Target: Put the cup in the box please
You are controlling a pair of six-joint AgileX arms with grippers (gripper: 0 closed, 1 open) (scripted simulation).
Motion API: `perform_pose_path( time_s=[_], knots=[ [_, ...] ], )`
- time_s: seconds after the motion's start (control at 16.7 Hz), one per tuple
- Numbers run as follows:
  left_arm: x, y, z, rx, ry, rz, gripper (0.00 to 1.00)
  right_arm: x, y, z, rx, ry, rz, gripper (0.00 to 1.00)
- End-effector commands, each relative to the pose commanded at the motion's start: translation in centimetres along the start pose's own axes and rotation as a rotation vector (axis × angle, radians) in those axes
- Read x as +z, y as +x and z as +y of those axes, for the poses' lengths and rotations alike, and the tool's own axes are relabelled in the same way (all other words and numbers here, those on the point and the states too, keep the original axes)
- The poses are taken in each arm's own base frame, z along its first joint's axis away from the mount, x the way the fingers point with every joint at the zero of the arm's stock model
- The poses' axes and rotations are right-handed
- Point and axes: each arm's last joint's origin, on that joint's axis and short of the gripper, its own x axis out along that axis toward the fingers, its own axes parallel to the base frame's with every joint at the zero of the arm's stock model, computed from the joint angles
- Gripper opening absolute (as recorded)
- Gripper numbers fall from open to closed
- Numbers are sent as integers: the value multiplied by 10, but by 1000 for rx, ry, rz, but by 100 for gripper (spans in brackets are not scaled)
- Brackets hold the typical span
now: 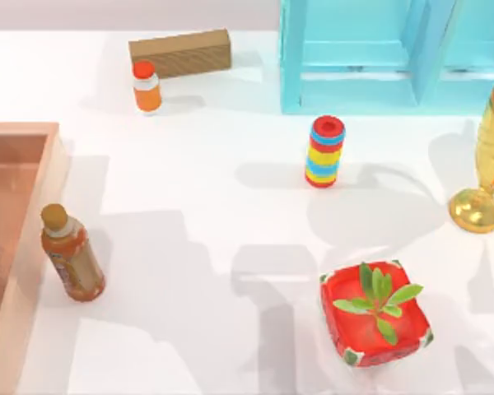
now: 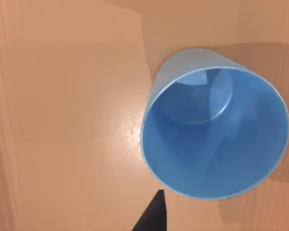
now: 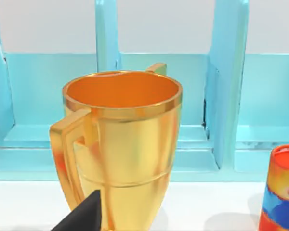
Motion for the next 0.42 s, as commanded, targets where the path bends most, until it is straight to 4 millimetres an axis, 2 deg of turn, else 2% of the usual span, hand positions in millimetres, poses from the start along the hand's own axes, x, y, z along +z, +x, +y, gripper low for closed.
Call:
perform_pose_path(
  time_s=[0.06, 0.12, 0.42],
  knots=[
    [0, 0, 0, 0, 0, 0, 98, 0, 0, 0, 0, 0, 0, 100],
    [0, 0, 0, 0, 0, 0, 100, 0, 0, 0, 0, 0, 0, 100],
    [0, 0, 0, 0, 0, 0, 100, 0, 0, 0, 0, 0, 0, 100]
  ],
)
